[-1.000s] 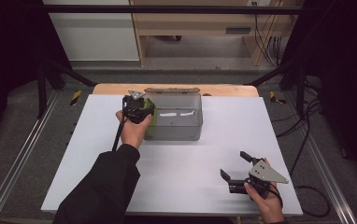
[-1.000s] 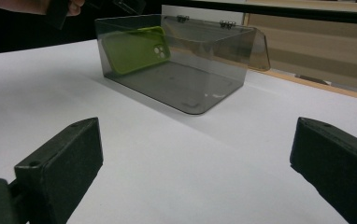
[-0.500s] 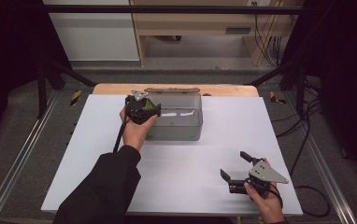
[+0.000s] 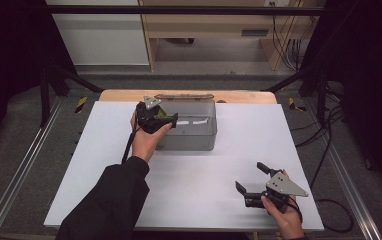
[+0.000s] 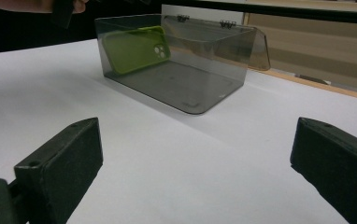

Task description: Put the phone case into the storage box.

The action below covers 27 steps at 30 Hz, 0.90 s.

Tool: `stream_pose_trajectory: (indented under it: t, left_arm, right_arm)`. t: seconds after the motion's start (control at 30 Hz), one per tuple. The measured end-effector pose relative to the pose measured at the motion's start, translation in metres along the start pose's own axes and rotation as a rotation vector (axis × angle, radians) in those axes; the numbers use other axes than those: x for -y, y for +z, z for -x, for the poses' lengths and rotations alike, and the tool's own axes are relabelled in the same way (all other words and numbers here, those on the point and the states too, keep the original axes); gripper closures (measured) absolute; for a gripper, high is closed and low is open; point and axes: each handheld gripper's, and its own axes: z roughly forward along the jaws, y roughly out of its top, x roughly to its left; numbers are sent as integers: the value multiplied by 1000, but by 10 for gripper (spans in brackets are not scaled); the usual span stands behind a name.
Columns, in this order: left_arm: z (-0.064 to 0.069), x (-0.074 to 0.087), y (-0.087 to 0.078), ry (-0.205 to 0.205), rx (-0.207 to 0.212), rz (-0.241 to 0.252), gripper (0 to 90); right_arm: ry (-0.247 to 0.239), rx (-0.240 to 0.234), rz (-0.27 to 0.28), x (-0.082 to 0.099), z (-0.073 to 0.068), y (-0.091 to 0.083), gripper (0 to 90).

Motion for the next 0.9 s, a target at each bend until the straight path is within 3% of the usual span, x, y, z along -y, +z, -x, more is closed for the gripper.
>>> stream_pose_trajectory:
  t: [0.4, 0.7, 0.9]
  left_arm:
    - [2, -2, -3, 15, -9, 48, 49]
    - [7, -2, -3, 57, 22, 67, 38]
    - [11, -3, -3, 60, 33, 79, 32]
  right_arm:
    - [6, 3, -2, 0, 0, 0, 28]
    - [8, 5, -2, 0, 0, 0, 27]
    - [12, 0, -3, -1, 0, -1, 26]
